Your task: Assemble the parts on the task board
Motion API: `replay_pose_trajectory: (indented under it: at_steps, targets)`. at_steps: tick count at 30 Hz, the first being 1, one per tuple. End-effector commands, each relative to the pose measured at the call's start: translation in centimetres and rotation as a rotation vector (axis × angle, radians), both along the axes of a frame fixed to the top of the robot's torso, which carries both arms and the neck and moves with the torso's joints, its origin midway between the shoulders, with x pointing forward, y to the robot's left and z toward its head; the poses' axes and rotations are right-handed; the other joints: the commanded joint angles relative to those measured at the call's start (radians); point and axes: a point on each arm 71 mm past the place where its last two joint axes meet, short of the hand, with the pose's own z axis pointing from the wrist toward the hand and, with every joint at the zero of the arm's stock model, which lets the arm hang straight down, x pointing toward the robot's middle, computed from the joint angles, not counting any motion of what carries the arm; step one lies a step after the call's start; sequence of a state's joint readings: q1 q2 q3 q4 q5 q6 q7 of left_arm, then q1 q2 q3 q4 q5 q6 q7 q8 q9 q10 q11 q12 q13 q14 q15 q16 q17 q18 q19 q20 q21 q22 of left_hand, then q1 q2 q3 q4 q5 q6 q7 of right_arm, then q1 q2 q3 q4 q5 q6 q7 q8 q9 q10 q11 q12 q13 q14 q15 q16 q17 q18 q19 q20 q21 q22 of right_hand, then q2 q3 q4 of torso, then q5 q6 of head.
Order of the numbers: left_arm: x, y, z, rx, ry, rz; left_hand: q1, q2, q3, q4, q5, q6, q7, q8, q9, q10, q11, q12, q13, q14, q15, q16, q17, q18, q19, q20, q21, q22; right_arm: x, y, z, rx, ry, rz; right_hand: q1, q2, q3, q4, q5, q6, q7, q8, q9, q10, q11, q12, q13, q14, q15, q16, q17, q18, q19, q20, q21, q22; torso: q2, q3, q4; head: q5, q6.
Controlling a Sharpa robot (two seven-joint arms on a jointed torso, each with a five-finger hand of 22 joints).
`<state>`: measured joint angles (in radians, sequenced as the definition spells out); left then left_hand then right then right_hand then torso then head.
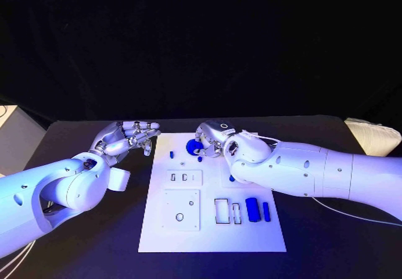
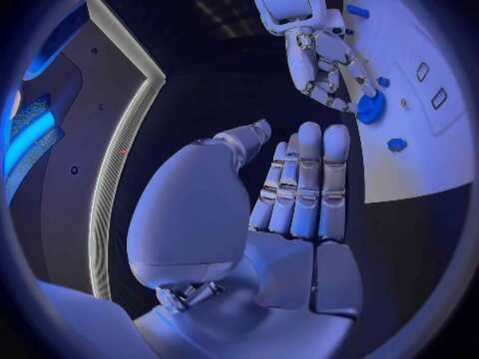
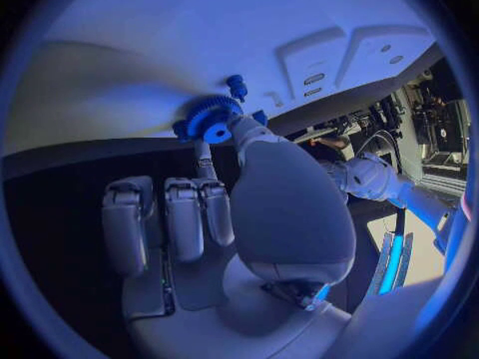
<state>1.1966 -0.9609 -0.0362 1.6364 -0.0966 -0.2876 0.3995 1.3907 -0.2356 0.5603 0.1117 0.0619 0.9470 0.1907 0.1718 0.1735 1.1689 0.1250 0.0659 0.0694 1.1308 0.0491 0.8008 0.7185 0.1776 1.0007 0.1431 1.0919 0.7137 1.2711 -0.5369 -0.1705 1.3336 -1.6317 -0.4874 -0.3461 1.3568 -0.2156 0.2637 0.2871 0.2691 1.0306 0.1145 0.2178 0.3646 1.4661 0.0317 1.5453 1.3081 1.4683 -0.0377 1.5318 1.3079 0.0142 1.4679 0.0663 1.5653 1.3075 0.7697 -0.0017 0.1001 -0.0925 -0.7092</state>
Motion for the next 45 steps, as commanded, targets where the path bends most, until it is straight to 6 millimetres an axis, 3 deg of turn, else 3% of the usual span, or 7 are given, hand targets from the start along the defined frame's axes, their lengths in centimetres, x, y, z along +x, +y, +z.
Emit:
replay_pose_trajectory:
  at_steps: [1, 7, 14, 24, 37, 42, 45]
  targets:
    - [-0.1, -0.2, 0.1, -0.010, -0.002, -0.017, -0.004, 0.008, 0.004, -0.002, -0.006, -0.003, 0.000, 0.000, 0.001, 0.001, -0.002, -0.001, 0.001, -0.005, -0.002, 0.003, 0.001, -0.005, 0.005, 0.000, 0.003, 0.001, 0.0, 0.0, -0.3, -0.013, 0.014, 0.006, -0.020, -0.012, -0.003, 0.001, -0.041, -0.061, 0.020, -0.035, -0.016, 0.063, 0.019, -0.022, 0.214, 0.076, 0.014, 0.005, 0.134, -0.014, 0.103, 0.009, 0.006, 0.263, 0.000, -0.0003, -0.0017, 0.000, 0.001]
    - [-0.1, -0.2, 0.1, -0.009, -0.002, -0.016, -0.005, 0.008, 0.004, -0.002, -0.006, -0.003, 0.001, 0.000, 0.001, 0.000, -0.002, -0.001, 0.000, -0.005, -0.002, 0.004, 0.001, -0.005, 0.004, 0.000, 0.003, 0.000, 0.0, 0.0, -0.4, -0.003, 0.037, 0.007, -0.124, 0.007, -0.091, 0.007, -0.067, -0.124, 0.048, -0.082, -0.039, 0.038, 0.046, -0.049, 0.189, 0.076, 0.039, 0.006, 0.140, -0.014, 0.103, 0.035, 0.006, 0.263, -0.001, -0.0006, 0.0007, -0.001, -0.001]
    - [0.0, -0.1, 0.1, -0.008, -0.001, -0.014, -0.005, 0.008, 0.004, -0.002, -0.006, -0.003, 0.001, 0.000, 0.001, 0.000, -0.002, -0.001, 0.000, -0.005, -0.002, 0.004, 0.001, -0.005, 0.004, 0.000, 0.003, 0.000, 0.0, 0.0, -0.7, 0.004, 0.076, 0.015, -0.197, 0.035, -0.171, 0.008, 0.008, -0.115, 0.050, -0.090, -0.047, 0.040, 0.049, -0.046, 0.192, 0.077, 0.043, 0.008, 0.146, -0.014, 0.103, 0.041, 0.006, 0.263, 0.000, -0.0005, -0.0003, -0.001, -0.002]
    - [0.0, -0.1, 0.1, -0.007, -0.001, -0.012, -0.005, 0.008, 0.004, -0.002, -0.006, -0.003, 0.001, 0.000, 0.001, 0.000, -0.002, -0.001, 0.000, -0.005, -0.002, 0.004, 0.001, -0.005, 0.004, 0.000, 0.003, 0.000, -0.2, -0.6, -0.5, 0.035, 0.074, 0.008, -0.196, 0.076, -0.165, 0.006, 0.027, -0.093, 0.042, -0.083, -0.047, 0.049, 0.043, -0.036, 0.202, 0.078, 0.038, 0.009, 0.151, -0.014, 0.103, 0.038, 0.006, 0.263, -0.001, 0.0002, -0.0004, 0.000, -0.001]
    - [0.2, 0.4, 0.0, -0.002, -0.003, 0.002, -0.007, 0.008, 0.005, -0.002, -0.006, -0.004, 0.002, 0.000, 0.001, -0.001, -0.001, -0.001, 0.000, -0.005, -0.001, 0.004, 0.001, -0.005, 0.004, 0.000, 0.005, 0.002, -1.5, -4.7, 2.6, 0.291, -0.050, 0.048, -0.134, 0.062, -0.148, 0.002, 0.017, -0.085, 0.040, -0.083, -0.052, 0.054, 0.040, -0.031, 0.208, 0.078, 0.035, 0.009, 0.149, -0.014, 0.103, 0.034, 0.006, 0.263, -0.005, 0.0065, -0.0155, -0.004, 0.015]
    - [0.3, 0.5, 0.0, -0.002, -0.004, 0.005, -0.007, 0.009, 0.005, -0.002, -0.006, -0.005, 0.002, 0.000, 0.002, -0.001, -0.001, -0.001, 0.000, -0.006, -0.001, 0.005, 0.001, -0.005, 0.005, 0.000, 0.007, 0.004, -1.4, -7.8, 3.3, 0.360, 0.033, 0.048, -0.031, 0.057, -0.105, -0.015, 0.019, -0.086, 0.042, -0.088, -0.058, 0.046, 0.041, -0.039, 0.201, 0.076, 0.035, 0.005, 0.141, -0.014, 0.103, 0.034, 0.006, 0.263, -0.007, 0.0099, -0.0258, -0.007, 0.022]
    - [0.3, 0.4, 0.0, -0.012, -0.006, 0.000, -0.007, 0.008, 0.009, -0.006, -0.006, -0.007, 0.002, -0.001, 0.003, -0.004, 0.000, -0.002, 0.000, -0.025, 0.001, -0.007, -0.005, 0.004, -0.038, 0.002, -0.023, -0.046, -1.1, -10.8, 3.2, 0.389, 0.105, 0.048, 0.023, 0.039, -0.089, -0.034, -0.032, -0.090, 0.045, -0.093, -0.063, 0.039, 0.044, -0.047, 0.194, 0.075, 0.037, 0.004, 0.139, -0.014, 0.103, 0.036, 0.006, 0.263, -0.007, 0.0121, -0.0320, -0.010, 0.027]
